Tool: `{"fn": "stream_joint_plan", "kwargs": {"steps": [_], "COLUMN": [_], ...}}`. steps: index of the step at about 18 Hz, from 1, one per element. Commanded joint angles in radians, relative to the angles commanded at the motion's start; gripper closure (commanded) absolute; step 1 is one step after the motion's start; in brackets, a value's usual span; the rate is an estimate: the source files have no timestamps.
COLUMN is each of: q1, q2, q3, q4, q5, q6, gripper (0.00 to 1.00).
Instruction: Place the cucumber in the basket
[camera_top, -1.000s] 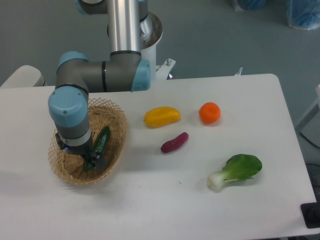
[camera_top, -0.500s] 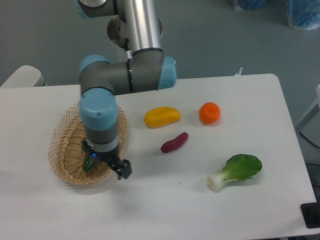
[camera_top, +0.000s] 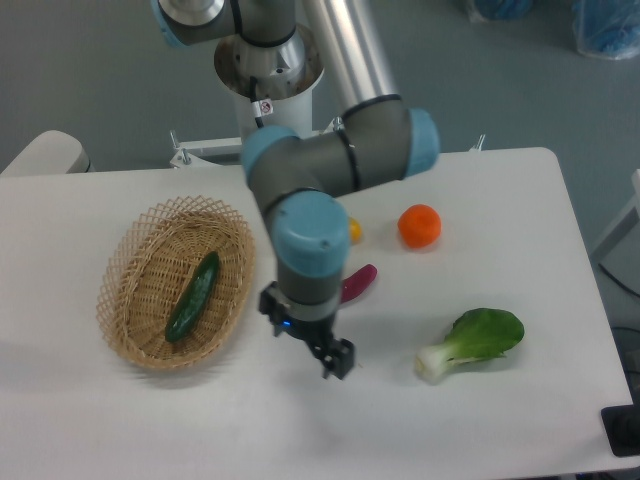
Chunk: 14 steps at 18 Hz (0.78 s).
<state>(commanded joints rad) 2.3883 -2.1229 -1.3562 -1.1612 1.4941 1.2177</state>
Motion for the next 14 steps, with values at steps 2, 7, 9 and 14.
{"fn": "stream_joint_plan", "kwargs": {"steps": [2, 7, 9, 14], "q1": [0.021, 0.043, 0.048, 0.058], "q2": [-0.018, -0.060, -0.078, -0.098], "q3": [0.009, 0.045, 0.068, 0.077], "q4": [-0.002, -0.002, -0.002, 0.006], "q5": [0.000, 0.028, 0.029, 0.051], "q6": [0.061, 0.115, 0.121, 0.212], "gripper": [0.00, 0.00, 0.00, 0.00]}}
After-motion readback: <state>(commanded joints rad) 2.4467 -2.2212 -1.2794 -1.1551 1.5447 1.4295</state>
